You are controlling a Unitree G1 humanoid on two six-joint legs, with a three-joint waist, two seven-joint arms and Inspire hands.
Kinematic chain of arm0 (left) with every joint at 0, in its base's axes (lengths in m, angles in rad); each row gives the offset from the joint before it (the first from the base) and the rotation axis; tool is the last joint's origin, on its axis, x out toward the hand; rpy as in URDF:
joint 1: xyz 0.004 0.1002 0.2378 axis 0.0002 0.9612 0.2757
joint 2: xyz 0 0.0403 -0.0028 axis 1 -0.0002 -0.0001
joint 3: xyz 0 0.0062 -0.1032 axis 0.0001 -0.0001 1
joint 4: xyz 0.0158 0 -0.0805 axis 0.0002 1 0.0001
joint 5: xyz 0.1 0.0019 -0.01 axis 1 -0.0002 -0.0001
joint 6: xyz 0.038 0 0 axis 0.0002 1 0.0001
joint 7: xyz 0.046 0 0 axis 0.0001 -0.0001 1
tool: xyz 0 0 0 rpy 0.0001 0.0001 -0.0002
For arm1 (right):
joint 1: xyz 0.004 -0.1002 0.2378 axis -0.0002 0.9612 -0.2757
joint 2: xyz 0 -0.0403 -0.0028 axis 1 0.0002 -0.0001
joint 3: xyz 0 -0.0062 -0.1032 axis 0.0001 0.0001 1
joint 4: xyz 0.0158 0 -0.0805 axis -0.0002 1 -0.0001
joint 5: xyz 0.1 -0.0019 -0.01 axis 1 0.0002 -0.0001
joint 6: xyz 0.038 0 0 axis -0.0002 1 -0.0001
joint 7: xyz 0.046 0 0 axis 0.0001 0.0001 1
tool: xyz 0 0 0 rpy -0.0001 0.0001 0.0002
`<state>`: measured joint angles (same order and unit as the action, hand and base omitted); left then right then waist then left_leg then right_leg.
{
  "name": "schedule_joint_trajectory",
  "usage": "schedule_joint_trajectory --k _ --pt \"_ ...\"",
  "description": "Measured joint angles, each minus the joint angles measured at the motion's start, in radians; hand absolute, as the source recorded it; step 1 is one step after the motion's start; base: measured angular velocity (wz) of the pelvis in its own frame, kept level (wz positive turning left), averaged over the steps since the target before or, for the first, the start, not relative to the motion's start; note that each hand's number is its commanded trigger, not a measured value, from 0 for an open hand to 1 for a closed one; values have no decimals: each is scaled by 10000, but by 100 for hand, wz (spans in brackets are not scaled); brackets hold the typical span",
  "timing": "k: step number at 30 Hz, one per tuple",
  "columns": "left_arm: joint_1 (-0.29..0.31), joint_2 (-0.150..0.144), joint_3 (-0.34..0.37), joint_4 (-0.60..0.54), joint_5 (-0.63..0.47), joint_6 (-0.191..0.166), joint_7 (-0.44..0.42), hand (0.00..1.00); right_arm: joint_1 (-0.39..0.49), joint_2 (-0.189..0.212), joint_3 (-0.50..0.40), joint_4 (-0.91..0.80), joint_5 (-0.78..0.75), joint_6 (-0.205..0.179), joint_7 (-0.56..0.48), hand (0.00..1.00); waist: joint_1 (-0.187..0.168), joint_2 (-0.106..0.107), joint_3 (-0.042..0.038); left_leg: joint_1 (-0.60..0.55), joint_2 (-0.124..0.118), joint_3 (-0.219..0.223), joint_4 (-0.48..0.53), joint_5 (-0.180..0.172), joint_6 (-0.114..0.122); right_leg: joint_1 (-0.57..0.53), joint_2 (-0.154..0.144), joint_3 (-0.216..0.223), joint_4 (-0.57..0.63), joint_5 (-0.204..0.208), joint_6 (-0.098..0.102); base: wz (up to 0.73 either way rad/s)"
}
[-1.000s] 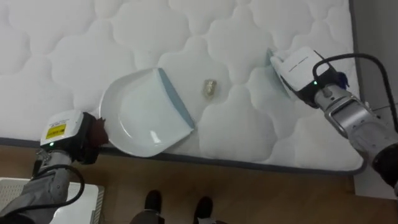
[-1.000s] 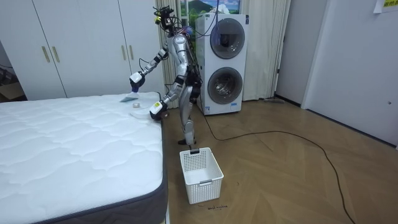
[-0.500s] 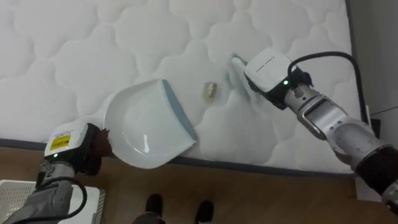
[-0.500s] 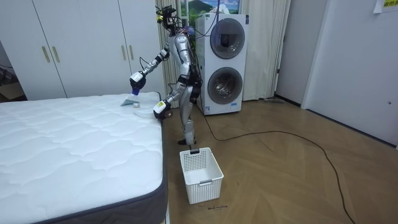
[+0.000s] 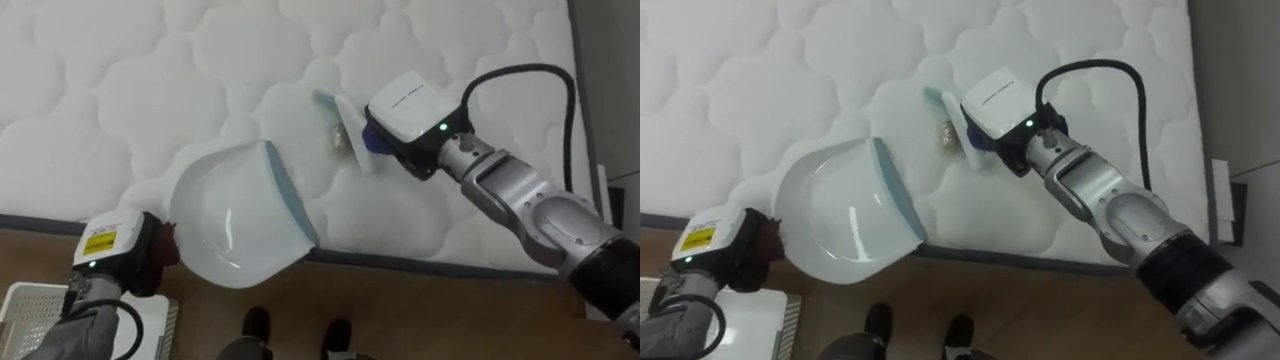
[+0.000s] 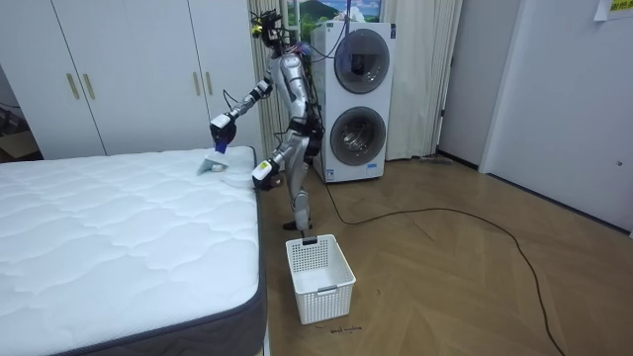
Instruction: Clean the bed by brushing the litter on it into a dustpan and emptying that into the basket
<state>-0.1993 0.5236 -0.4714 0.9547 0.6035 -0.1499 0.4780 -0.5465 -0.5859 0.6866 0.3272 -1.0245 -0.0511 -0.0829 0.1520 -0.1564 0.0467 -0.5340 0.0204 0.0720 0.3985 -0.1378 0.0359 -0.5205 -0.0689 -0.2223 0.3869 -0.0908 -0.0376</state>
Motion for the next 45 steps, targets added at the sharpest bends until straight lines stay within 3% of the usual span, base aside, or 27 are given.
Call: schedule_joint_trajectory --k 7,16,26,37,45 --pt "37 -72 -28 148 -9 0 -37 100 279 16 -1 -630 536 -47 346 100 166 205 -20 9 -9 1 47 17 -54 -42 2 -37 111 -110 -85 0" --pt "-82 -162 15 462 -23 -12 -67 100 409 226 63 -1432 2375 -245 961 100 179 205 -20 30 -21 -145 -74 104 -189 -42 0 -89 171 -297 -186 3" --pt "-94 -266 12 656 -22 -168 -57 100 411 345 63 -1890 3039 -721 1729 100 159 206 -19 30 -147 -213 -68 108 -203 -114 -166 -247 501 -550 -182 6" --pt "-87 -290 20 768 -23 -185 -88 100 582 825 57 -1924 3599 -779 2196 100 138 190 -30 31 -132 -200 -39 107 -202 -99 -170 -247 481 -549 -183 0" --pt "-44 -290 63 826 -18 -186 -258 100 585 877 43 -1925 4195 -910 2399 100 82 183 -34 70 -166 -226 65 107 -200 -55 -203 -244 652 -590 -175 1"
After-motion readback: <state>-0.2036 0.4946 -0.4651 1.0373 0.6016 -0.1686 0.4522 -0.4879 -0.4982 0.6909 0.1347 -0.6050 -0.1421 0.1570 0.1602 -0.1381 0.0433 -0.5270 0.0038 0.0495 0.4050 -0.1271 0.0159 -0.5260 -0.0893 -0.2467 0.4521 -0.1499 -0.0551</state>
